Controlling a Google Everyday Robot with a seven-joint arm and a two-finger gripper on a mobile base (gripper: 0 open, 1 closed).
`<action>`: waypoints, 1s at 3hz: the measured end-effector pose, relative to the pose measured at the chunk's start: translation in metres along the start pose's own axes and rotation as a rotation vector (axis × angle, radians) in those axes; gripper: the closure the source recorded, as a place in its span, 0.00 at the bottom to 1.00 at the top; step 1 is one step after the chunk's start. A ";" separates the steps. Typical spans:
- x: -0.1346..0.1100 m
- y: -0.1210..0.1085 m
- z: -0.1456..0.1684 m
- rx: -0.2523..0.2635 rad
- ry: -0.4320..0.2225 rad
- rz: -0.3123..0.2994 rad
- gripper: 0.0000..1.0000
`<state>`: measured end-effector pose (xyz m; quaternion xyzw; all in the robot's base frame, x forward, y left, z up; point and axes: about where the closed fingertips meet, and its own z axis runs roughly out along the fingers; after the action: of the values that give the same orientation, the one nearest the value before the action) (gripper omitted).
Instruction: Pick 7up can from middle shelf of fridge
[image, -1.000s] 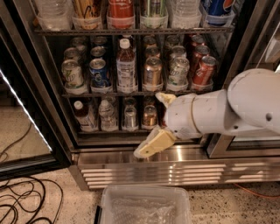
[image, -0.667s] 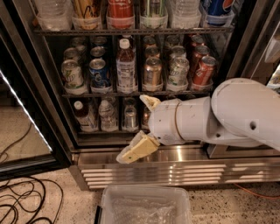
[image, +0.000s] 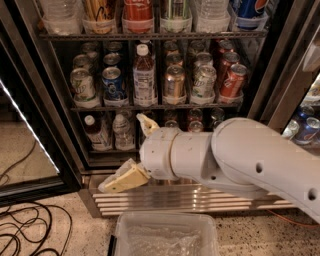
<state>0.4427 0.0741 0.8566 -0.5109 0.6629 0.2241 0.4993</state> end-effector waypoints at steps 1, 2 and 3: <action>-0.003 0.003 0.021 0.058 -0.015 0.036 0.00; -0.005 0.001 0.041 0.123 -0.004 0.039 0.00; -0.002 -0.001 0.059 0.168 0.016 0.044 0.00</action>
Offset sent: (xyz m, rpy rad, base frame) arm 0.0348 0.0543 -0.0247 0.0238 -0.0470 -0.2120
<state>0.4690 0.1225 0.8346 -0.4542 0.6943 0.1744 0.5303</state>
